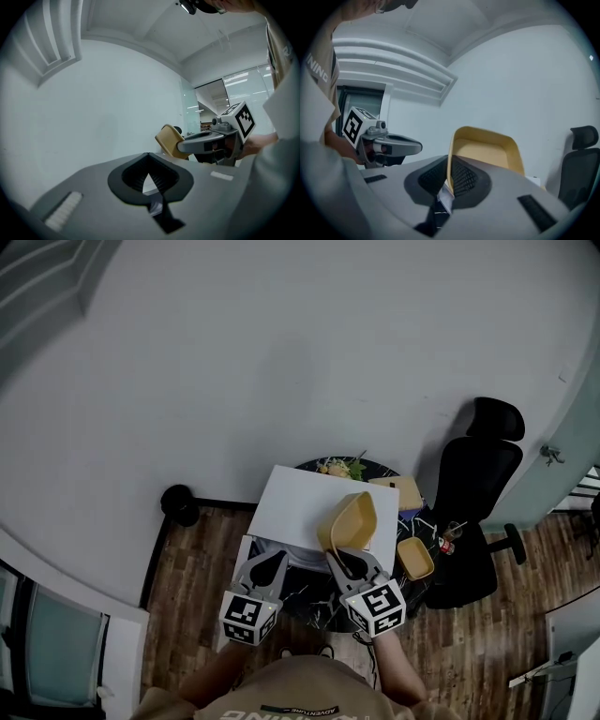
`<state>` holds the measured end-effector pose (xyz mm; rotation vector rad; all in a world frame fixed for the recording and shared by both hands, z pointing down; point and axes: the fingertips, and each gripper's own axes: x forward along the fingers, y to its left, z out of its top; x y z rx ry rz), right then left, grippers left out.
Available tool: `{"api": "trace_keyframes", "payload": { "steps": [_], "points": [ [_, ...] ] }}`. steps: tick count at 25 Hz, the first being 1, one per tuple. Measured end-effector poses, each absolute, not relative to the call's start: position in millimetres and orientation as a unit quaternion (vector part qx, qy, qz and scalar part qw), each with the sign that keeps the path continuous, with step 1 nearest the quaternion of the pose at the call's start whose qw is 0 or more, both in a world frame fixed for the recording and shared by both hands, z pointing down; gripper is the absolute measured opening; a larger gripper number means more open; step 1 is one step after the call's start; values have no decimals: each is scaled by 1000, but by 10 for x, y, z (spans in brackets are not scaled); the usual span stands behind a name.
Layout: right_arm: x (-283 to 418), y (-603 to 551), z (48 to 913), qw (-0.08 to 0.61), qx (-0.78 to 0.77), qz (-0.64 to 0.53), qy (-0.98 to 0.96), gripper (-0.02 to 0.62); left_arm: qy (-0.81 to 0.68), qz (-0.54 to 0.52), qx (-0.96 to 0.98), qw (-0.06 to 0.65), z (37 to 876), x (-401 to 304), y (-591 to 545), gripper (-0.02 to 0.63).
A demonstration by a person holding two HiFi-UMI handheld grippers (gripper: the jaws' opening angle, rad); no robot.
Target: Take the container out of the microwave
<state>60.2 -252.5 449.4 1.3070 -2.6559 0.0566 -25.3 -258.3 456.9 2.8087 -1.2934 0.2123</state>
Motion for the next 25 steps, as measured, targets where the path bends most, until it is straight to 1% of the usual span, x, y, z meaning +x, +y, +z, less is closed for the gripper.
{"api": "trace_keyframes", "payload": {
  "steps": [16, 25],
  "points": [
    [577, -2650, 4801, 138, 427, 33, -893, 20, -422, 80, 902, 49, 4832, -171, -2511, 8],
    [656, -2614, 4839, 140, 433, 32, -890, 20, -415, 77, 905, 51, 4850, -74, -2490, 8]
  ]
}}
